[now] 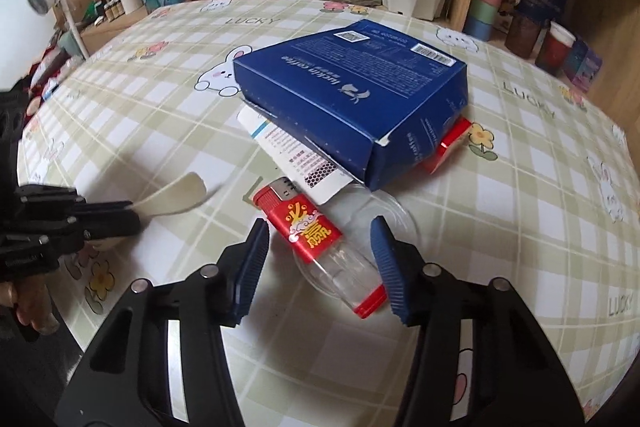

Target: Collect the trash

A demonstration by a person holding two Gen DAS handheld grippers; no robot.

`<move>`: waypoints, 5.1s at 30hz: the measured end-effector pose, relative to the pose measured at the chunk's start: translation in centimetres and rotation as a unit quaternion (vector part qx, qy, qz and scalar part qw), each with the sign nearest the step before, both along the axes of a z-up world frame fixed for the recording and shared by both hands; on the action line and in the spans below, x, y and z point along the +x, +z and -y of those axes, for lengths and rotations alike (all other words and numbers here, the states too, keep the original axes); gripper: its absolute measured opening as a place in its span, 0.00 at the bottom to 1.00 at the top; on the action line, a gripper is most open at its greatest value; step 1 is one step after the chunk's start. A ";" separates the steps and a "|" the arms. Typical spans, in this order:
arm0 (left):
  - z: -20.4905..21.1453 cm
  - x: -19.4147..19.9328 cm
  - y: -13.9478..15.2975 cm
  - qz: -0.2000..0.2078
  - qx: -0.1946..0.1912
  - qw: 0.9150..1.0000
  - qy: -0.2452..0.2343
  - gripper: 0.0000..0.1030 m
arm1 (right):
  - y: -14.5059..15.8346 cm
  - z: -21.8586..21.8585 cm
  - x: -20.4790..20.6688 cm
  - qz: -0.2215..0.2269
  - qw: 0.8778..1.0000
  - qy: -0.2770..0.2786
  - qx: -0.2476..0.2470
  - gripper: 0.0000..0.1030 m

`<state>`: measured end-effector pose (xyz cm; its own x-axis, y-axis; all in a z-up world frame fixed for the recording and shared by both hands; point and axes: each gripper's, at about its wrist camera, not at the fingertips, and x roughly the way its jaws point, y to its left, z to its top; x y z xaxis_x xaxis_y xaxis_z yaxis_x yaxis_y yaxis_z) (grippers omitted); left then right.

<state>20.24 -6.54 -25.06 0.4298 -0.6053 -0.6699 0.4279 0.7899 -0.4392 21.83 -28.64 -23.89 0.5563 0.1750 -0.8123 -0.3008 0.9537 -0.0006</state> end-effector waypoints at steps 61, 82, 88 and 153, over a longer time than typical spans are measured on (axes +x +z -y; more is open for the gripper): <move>-12.4 -19.3 6.5 0.029 -0.017 0.996 0.077 0.04 | -4.8 -8.6 -19.4 -0.141 0.988 0.063 0.033 0.26; -9.1 -18.1 5.0 0.023 0.035 0.999 0.012 0.04 | 5.9 -4.6 -20.2 0.110 0.992 -0.052 0.032 0.94; -7.3 -17.3 5.4 0.046 0.077 0.996 -0.023 0.04 | 7.9 -1.7 -20.5 0.150 0.982 -0.105 0.045 0.94; -10.3 -15.3 3.6 0.059 0.070 0.987 0.129 0.92 | 5.6 1.0 -18.9 0.105 0.980 -0.164 0.034 0.94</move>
